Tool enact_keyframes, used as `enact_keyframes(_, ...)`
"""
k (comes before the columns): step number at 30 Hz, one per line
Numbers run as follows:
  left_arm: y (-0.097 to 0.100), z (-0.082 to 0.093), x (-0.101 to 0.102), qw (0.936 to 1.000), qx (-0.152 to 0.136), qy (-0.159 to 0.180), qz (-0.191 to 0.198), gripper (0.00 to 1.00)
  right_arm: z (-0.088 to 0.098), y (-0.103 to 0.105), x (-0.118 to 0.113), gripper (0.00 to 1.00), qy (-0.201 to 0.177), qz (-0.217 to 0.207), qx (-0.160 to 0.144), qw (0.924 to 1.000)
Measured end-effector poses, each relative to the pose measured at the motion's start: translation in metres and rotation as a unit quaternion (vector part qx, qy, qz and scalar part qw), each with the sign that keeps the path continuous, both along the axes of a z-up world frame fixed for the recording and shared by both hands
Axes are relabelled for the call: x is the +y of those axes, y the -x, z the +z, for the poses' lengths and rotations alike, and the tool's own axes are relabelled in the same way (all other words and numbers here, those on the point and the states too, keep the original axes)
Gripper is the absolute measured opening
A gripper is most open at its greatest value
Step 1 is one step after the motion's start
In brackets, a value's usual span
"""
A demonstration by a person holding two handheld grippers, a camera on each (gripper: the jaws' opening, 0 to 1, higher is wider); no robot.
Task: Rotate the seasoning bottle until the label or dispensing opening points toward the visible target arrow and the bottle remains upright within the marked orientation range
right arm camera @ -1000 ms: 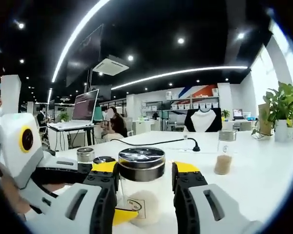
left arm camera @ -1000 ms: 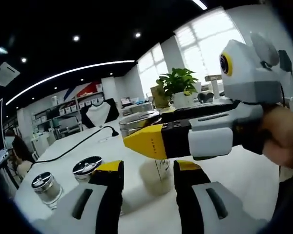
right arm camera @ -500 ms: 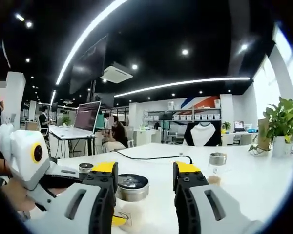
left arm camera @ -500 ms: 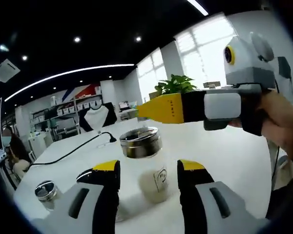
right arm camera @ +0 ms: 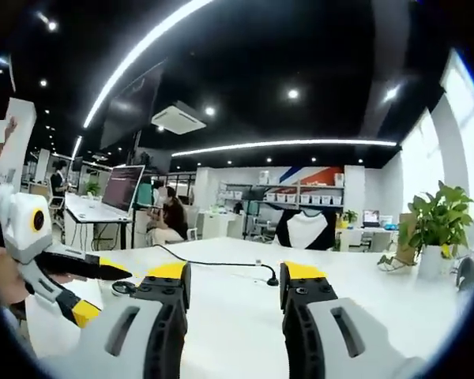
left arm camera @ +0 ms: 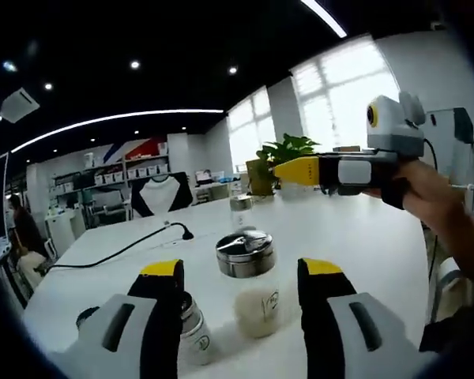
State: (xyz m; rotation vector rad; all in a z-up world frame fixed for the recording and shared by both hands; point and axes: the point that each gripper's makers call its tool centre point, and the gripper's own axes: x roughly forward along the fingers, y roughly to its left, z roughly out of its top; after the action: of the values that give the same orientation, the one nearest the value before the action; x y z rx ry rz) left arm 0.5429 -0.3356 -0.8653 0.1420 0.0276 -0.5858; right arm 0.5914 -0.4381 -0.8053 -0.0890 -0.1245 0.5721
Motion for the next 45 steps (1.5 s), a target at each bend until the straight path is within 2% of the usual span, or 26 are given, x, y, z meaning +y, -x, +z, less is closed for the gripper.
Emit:
enact_keyframes(4, -0.001, 0.004, -0.005, 0.9997, 0.003, 0.016, -0.017, 0.70, -0.007, -0.002, -0.007, 0.46, -0.013, 0.011, 0.011, 0.9998)
enact_keyframes(6, -0.003, -0.002, -0.012, 0.9993, 0.013, 0.003, -0.036, 0.72, -0.014, -0.004, -0.009, 0.50, -0.010, 0.012, 0.022, 0.9996)
enact_keyframes(8, -0.005, -0.007, -0.016, 0.9991, 0.018, -0.008, -0.036, 0.77, -0.016, -0.005, -0.010, 0.54, -0.010, 0.013, 0.027, 0.9995)
enact_keyframes(12, -0.005, -0.005, -0.022, 0.9988, 0.016, -0.016, -0.044, 0.87, -0.021, -0.010, -0.015, 0.57, -0.010, 0.019, 0.036, 0.9991)
enact_keyframes(13, -0.006, -0.003, -0.023, 0.9987, 0.015, -0.013, -0.048, 0.88, -0.023, -0.018, -0.019, 0.57, -0.004, 0.022, 0.039, 0.9990)
enact_keyframes(15, -0.007, 0.004, -0.026, 0.9985, 0.007, 0.008, -0.054, 0.87, -0.025, -0.024, -0.022, 0.58, 0.005, 0.028, 0.040, 0.9988)
enact_keyframes(18, -0.008, 0.005, -0.030, 0.9977, 0.016, 0.011, -0.065, 0.93, -0.022, -0.030, -0.025, 0.60, 0.006, 0.035, 0.031, 0.9989)
enact_keyframes(20, -0.011, 0.004, -0.032, 0.9978, 0.020, 0.010, -0.062, 0.96, -0.018, -0.043, -0.034, 0.60, 0.003, 0.016, 0.024, 0.9996)
enact_keyframes(22, -0.013, 0.004, -0.033, 0.9979, 0.020, 0.009, -0.061, 0.96, -0.016, -0.050, -0.040, 0.60, 0.012, -0.002, 0.015, 0.9998)
enact_keyframes(28, -0.017, 0.006, -0.035, 0.9975, 0.021, 0.015, -0.065, 0.96, -0.023, -0.075, -0.045, 0.61, 0.008, 0.000, 0.036, 0.9993)
enact_keyframes(34, -0.019, 0.009, -0.033, 0.9976, 0.019, 0.019, -0.064, 0.96, -0.034, -0.100, -0.048, 0.58, 0.038, -0.014, 0.046, 0.9981)
enact_keyframes(37, -0.021, 0.012, -0.033, 0.9969, 0.022, 0.034, -0.067, 0.96, -0.034, -0.111, -0.047, 0.58, 0.022, -0.012, 0.057, 0.9981)
enact_keyframes(40, -0.021, 0.015, -0.035, 0.9957, 0.023, 0.057, -0.070, 0.96, -0.038, -0.120, -0.045, 0.58, 0.021, -0.008, 0.064, 0.9977)
enact_keyframes(42, -0.021, 0.013, -0.040, 0.9956, 0.025, 0.047, -0.077, 0.96, -0.031, -0.125, -0.042, 0.58, -0.009, -0.001, 0.054, 0.9985)
enact_keyframes(45, -0.022, 0.010, -0.043, 0.9958, 0.027, 0.036, -0.080, 0.96, -0.034, -0.135, -0.041, 0.57, -0.008, 0.000, 0.058, 0.9983)
